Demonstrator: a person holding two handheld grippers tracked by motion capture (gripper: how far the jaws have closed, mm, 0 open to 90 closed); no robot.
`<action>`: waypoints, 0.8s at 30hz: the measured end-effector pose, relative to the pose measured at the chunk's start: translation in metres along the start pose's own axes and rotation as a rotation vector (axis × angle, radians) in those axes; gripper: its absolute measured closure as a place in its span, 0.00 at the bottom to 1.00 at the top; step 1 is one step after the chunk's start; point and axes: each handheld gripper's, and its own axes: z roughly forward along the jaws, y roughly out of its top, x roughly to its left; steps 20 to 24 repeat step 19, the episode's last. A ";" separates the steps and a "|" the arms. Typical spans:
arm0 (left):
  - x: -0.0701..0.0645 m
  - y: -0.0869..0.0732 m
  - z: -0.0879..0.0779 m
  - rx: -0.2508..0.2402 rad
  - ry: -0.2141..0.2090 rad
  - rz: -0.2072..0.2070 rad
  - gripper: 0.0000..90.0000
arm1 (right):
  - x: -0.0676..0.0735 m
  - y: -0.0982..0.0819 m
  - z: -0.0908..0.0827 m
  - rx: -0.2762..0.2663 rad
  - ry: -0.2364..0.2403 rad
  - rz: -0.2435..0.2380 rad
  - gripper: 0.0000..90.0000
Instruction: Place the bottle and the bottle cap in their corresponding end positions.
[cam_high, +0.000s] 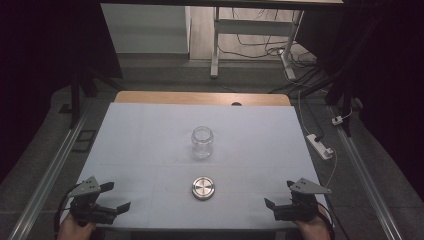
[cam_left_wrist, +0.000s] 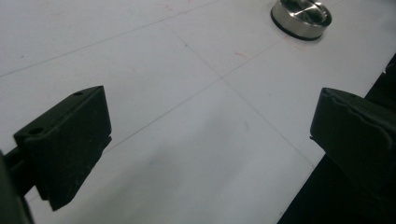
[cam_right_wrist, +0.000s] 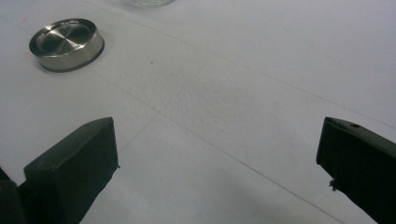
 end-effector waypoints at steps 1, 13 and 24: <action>0.001 -0.001 -0.001 0.002 0.004 -0.004 0.00 | -0.001 -0.001 -0.001 0.001 -0.002 0.008 0.00; 0.002 -0.011 -0.012 0.022 0.061 -0.042 0.00 | -0.005 -0.009 -0.007 0.023 -0.017 0.038 0.00; 0.003 -0.012 -0.011 0.033 0.066 -0.049 0.00 | -0.005 -0.010 -0.007 0.029 -0.018 0.046 0.00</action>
